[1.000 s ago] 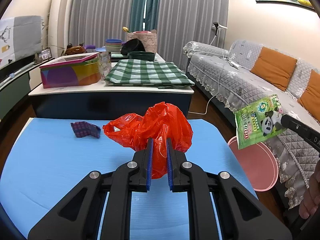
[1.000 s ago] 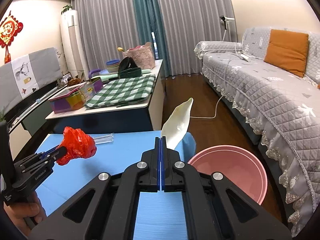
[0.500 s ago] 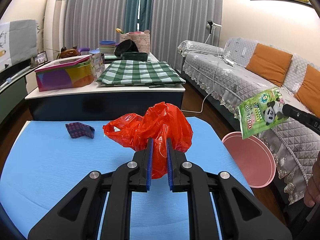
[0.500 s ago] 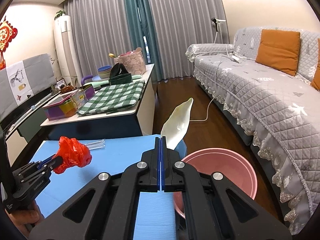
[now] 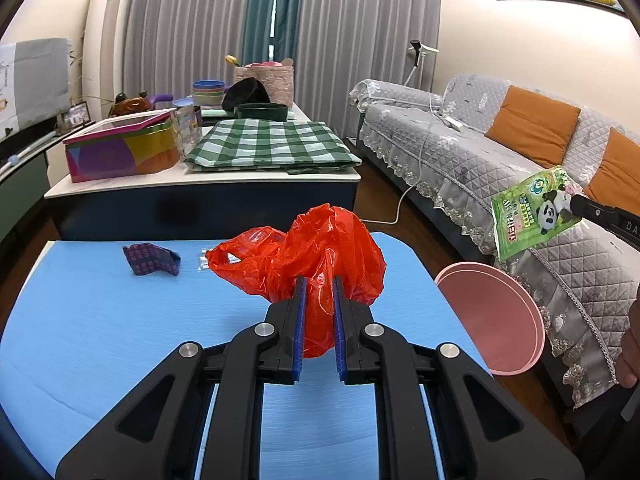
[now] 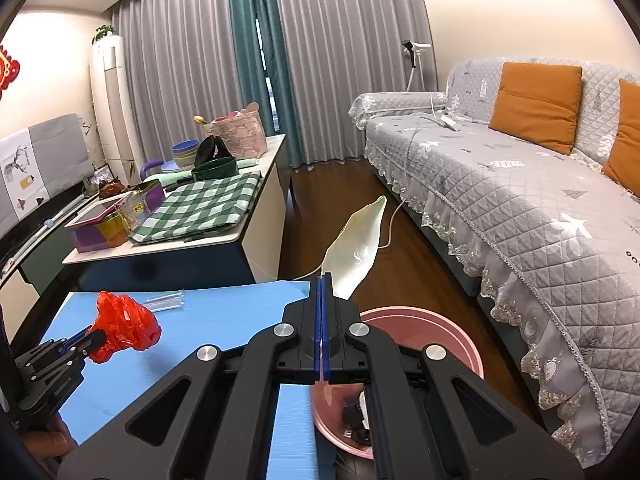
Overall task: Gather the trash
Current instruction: 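Carry the orange-red bag and panda packet over the pink bin and open both tools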
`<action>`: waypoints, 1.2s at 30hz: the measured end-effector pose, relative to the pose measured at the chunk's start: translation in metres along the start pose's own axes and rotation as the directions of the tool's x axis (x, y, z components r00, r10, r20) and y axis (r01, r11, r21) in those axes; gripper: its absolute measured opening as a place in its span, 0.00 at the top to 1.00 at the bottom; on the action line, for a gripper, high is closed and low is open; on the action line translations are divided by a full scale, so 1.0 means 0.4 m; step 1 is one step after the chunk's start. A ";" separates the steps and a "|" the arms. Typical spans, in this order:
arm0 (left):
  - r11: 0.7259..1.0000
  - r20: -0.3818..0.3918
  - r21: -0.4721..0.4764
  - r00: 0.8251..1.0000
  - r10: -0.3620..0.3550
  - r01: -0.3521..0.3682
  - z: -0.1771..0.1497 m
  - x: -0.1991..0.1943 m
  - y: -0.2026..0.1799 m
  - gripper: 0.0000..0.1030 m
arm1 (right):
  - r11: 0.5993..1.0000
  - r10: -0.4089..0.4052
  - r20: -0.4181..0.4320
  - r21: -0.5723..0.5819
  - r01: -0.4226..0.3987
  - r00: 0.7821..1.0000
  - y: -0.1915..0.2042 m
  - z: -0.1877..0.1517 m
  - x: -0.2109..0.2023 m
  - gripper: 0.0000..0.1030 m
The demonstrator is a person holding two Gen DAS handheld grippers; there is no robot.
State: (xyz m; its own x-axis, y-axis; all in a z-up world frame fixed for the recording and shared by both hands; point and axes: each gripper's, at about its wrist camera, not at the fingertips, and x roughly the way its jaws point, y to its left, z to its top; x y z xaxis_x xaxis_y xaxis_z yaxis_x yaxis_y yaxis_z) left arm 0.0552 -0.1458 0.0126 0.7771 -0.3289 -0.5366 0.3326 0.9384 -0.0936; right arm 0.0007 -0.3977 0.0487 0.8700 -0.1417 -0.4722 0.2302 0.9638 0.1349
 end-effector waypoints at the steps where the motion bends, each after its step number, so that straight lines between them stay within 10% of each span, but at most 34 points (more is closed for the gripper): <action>1: 1.000 0.000 0.004 1.000 -0.003 0.003 0.001 0.002 -0.006 0.88 | 1.000 -0.002 -0.002 -0.002 0.002 1.000 -0.001 0.000 0.001 1.00; 36: 0.979 -0.010 0.099 0.984 -0.176 0.176 0.084 0.129 -0.273 0.88 | 0.990 -0.110 -0.038 0.081 0.113 0.993 -0.173 0.007 0.051 1.00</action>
State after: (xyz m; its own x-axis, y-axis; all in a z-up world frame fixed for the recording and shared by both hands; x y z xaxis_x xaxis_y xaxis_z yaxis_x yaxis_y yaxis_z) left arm 0.0770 -0.2689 0.0233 0.7009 -0.4880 -0.5202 0.5154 0.8507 -0.1036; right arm 0.0039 -0.4679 0.0323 0.8222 -0.2378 -0.5171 0.3611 0.9202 0.1509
